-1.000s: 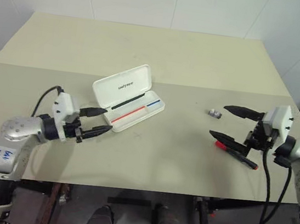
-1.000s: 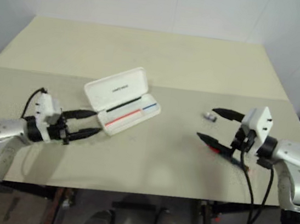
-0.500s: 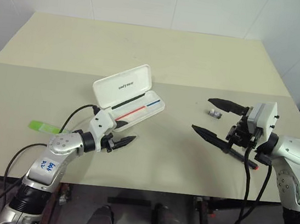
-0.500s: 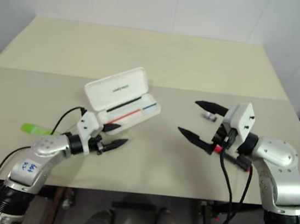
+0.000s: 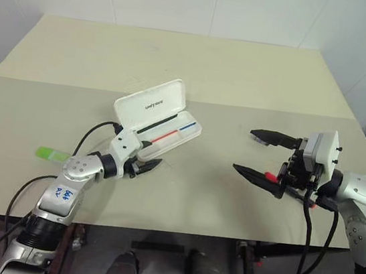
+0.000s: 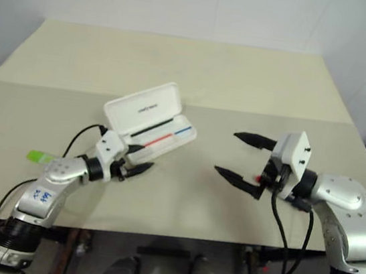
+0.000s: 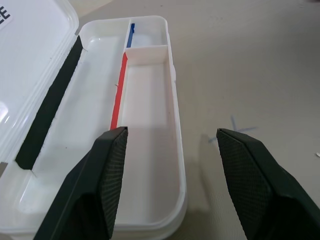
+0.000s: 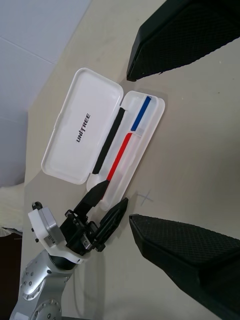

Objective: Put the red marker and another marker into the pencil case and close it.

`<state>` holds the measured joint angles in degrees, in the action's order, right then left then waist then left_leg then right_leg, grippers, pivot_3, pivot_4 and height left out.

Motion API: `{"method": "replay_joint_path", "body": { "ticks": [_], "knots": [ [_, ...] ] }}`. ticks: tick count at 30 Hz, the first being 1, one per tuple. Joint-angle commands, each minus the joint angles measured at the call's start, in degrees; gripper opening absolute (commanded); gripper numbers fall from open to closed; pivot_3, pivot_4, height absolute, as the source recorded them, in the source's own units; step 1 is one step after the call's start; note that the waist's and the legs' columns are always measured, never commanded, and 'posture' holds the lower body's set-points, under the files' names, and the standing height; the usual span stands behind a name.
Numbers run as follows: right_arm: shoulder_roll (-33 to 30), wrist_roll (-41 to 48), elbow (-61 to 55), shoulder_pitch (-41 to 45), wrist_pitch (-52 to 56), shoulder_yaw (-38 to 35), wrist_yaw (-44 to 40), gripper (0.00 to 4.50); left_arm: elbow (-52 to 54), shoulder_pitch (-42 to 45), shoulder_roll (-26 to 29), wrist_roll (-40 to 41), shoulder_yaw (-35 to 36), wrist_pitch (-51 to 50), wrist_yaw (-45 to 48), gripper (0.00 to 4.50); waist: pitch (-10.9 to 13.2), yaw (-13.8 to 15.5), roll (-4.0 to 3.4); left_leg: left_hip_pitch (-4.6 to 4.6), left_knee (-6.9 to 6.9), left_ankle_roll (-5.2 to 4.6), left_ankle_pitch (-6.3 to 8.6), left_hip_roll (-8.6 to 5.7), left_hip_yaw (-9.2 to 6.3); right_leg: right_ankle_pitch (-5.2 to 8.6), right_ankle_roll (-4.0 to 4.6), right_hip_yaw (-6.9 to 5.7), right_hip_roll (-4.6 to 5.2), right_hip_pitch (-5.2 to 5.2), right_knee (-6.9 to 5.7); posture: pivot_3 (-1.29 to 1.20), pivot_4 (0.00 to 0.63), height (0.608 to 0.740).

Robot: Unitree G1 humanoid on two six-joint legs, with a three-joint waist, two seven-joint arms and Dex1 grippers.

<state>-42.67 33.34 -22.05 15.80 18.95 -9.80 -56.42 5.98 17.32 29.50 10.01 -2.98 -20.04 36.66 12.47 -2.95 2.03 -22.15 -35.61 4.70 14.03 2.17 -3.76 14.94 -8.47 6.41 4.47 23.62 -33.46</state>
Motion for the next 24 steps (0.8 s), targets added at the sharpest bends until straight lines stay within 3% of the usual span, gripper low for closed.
{"method": "replay_joint_path", "body": {
  "ticks": [1, 5, 8, 15, 24],
  "knots": [
    [-0.28, 0.96, -2.49, 0.25, -0.39, -1.85, 1.05, 4.5, 0.39, -0.26, 1.92, -0.15, 0.39, -2.15, 1.31, 2.9, 0.0, -0.15, 0.0, 0.02, 0.0, 0.0, 0.0, 0.0, 0.0, 0.0, 0.0, 0.0, 0.0, -0.01, 0.0, 0.0, 0.15, 0.74],
    [0.15, 0.97, -3.09, 0.19, -0.58, -1.49, 1.64, 4.5, 1.31, -0.34, 3.97, 0.31, 0.87, -4.12, 2.88, 2.9, -0.01, -0.34, -0.01, 0.05, 0.0, 0.0, 0.0, 0.0, 0.0, 0.0, 0.01, 0.0, 0.0, -0.01, -0.01, 0.0, 0.15, 0.74],
    [0.88, 0.71, -3.22, 0.12, -1.13, -1.16, 2.2, 4.5, 1.68, 0.17, 5.51, 0.08, 1.17, -5.68, 3.26, 2.37, 0.0, -0.35, 0.0, 0.05, -0.01, 0.0, 0.0, 0.0, 0.0, 0.0, 0.01, 0.0, 0.0, -0.02, -0.01, 0.0, 0.15, 0.74],
    [2.15, 0.19, -3.5, 0.0, -1.8, -0.65, 3.25, 4.5, 2.5, 1.3, 6.66, 0.16, 1.1, -8.25, 3.37, 0.07, -0.01, -0.29, 0.0, 0.03, 0.0, 0.0, 0.0, 0.0, 0.0, 0.0, 0.01, 0.0, 0.0, -0.01, 0.01, 0.0, 0.15, 0.74],
    [2.18, 0.21, -2.88, 0.42, -2.02, -0.28, 3.22, 4.5, 3.28, 4.16, 7.33, 1.58, 0.04, -8.41, 7.79, 0.03, 0.0, -0.23, 0.0, 0.03, -0.05, -0.02, -0.03, 0.0, 0.0, -0.05, 0.04, 0.0, 0.0, -0.03, 0.02, 0.0, 0.15, 0.74]
  ]
}}
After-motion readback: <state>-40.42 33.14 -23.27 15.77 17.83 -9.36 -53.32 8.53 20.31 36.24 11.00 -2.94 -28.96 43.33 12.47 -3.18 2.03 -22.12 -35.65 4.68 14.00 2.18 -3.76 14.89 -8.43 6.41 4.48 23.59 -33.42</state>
